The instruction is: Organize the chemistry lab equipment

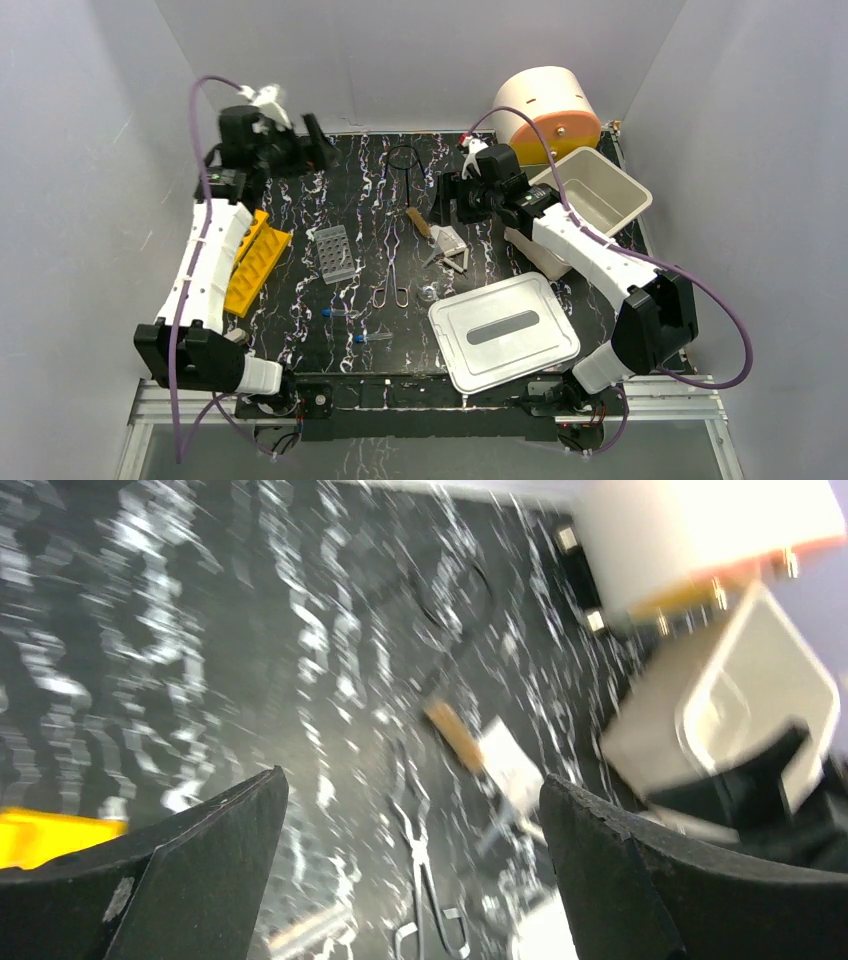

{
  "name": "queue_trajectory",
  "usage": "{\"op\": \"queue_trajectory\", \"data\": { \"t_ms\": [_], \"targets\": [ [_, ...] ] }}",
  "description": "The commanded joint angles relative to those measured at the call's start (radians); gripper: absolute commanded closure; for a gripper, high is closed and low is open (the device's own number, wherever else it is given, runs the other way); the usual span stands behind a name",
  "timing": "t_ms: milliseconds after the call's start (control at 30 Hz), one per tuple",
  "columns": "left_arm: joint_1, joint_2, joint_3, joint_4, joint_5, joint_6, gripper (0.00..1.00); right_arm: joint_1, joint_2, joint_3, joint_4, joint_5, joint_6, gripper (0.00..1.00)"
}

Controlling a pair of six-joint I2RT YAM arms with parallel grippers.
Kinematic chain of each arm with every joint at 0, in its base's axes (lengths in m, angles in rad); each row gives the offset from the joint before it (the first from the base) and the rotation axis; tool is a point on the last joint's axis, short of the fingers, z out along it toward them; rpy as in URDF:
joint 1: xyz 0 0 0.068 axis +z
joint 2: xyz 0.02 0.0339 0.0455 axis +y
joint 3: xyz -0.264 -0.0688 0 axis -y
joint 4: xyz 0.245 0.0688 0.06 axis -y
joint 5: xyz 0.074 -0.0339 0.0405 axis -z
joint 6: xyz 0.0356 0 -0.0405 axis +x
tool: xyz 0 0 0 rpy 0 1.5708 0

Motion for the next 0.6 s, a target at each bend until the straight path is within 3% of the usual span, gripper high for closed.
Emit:
{"op": "queue_trajectory", "data": {
  "t_ms": [0,100,167,300,433,567],
  "targets": [
    [-0.156,-0.021,-0.115,-0.049,0.038,-0.006,0.07,-0.004,0.0,0.036,-0.088,0.049,0.045,0.18],
    [-0.203,-0.035,-0.194,-0.129,-0.135,-0.115,0.16,-0.003,-0.007,0.02,-0.089,0.012,0.027,0.19],
    [-0.214,-0.056,-0.286,-0.19,-0.199,-0.241,0.16,0.021,-0.024,0.008,-0.043,-0.062,-0.056,0.22],
    [-0.216,-0.125,-0.414,-0.253,-0.33,-0.359,0.16,0.123,-0.057,-0.029,0.036,-0.043,-0.191,0.2],
    [-0.216,-0.163,-0.42,-0.275,-0.355,-0.382,0.19,0.207,0.01,0.003,0.025,-0.048,-0.213,0.21],
    [-0.215,-0.223,-0.326,-0.31,-0.542,-0.345,0.31,0.331,0.066,-0.014,0.11,0.013,-0.217,0.23]
  ]
}}
